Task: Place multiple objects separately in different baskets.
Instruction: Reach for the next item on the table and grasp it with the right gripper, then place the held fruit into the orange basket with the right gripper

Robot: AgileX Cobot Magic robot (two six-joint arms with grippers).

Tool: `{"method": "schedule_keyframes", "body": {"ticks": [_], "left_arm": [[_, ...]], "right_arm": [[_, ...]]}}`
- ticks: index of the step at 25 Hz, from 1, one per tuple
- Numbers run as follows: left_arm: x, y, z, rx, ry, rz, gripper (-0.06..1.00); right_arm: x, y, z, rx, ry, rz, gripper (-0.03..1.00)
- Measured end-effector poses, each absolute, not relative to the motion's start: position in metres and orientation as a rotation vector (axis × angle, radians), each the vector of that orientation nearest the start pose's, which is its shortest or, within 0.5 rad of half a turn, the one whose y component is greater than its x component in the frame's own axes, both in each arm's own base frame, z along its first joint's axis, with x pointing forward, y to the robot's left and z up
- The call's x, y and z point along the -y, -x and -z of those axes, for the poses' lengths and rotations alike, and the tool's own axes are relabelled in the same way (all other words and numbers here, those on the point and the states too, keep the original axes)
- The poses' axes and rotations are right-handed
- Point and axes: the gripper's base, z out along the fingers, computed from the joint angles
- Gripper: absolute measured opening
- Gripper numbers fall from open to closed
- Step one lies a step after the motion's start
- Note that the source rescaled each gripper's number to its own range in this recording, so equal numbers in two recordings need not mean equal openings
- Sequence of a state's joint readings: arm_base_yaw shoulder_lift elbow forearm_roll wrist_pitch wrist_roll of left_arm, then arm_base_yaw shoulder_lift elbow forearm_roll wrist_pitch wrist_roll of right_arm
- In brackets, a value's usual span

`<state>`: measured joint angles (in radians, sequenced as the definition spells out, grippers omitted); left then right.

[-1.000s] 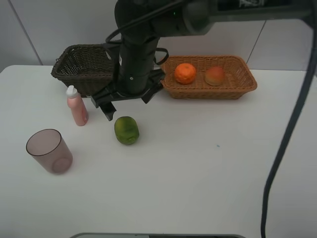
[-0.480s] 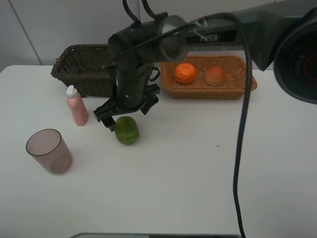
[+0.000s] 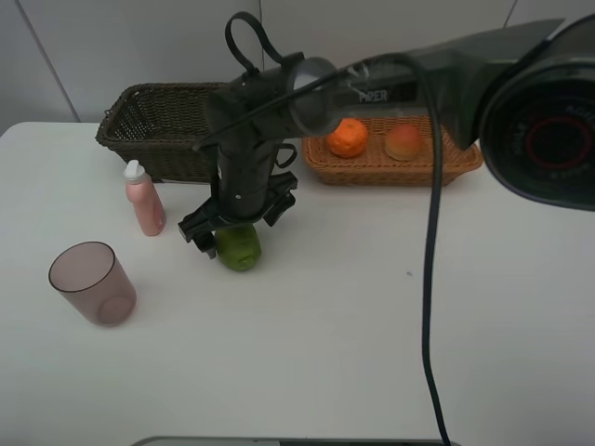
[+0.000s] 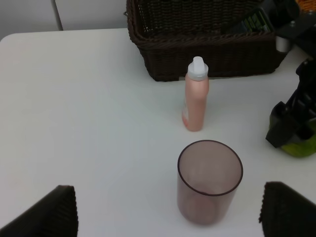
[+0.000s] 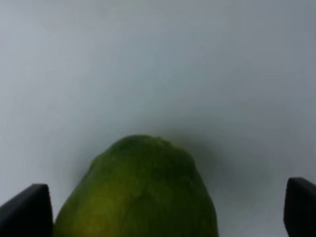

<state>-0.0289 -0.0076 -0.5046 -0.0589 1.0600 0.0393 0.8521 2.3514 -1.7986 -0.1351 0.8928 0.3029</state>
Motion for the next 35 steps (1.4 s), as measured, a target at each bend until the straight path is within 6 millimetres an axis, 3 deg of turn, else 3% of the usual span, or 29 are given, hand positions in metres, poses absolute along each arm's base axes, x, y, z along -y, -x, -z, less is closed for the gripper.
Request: {"method": "schedule_keyframes", "body": {"ticks": [11, 13, 17, 35], "left_arm": [[0.004, 0.007, -0.279, -2.029, -0.072, 0.064, 0.95], [0.004, 0.007, -0.279, -2.029, -0.072, 0.064, 0.95], [0.004, 0.007, -0.279, -2.029, -0.072, 0.064, 0.95], [0.004, 0.007, -0.279, -2.029, -0.072, 0.064, 0.95]], "right_arm": [[-0.357, -0.322, -0.103, -2.784, 0.874, -0.063, 0.96], [-0.358, -0.322, -0.103, -2.782, 0.874, -0.065, 0.85], [-0.358, -0.322, -0.103, -2.782, 0.872, -0.069, 0.39], [-0.358, -0.322, -0.103, -2.781, 0.873, -0.070, 0.40]]}}
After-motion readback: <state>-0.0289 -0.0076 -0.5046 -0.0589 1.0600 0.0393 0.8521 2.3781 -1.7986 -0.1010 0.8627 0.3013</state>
